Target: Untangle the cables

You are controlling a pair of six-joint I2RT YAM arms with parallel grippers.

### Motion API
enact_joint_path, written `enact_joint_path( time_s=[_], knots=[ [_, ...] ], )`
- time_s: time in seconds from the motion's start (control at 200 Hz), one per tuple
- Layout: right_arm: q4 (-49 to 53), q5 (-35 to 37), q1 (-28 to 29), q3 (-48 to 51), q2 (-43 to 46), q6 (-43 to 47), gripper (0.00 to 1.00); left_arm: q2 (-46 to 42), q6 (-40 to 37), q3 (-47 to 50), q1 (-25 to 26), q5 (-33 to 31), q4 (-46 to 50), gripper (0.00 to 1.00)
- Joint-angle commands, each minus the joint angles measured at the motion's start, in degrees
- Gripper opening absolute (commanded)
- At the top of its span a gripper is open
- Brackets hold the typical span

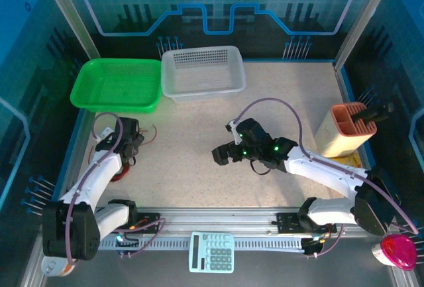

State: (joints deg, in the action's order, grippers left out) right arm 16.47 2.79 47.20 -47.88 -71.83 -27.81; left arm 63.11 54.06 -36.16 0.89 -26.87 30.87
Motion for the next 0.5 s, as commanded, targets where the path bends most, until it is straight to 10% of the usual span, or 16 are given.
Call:
enact_joint_path(
  time_s=[0.0,0.29,0.495],
  knots=[
    [0.0,2.4,0.4,-2.2,-0.6,1.3,1.0,2.4,-1.4,-0.4,-0.7,-1.2,-4.5,0.99],
    [6.6,5.9,-4.9,-14.6,-5.0,4.4,1.0,1.0,-15.3,-14.6,1.4,14.6,-8.7,0.99],
    [15.0,10.7,-12.8,-36.1,-20.2,4.2,1.0,21.2,-20.2,-39.0,1.5,22.7,-3.7,0.99]
  ],
)
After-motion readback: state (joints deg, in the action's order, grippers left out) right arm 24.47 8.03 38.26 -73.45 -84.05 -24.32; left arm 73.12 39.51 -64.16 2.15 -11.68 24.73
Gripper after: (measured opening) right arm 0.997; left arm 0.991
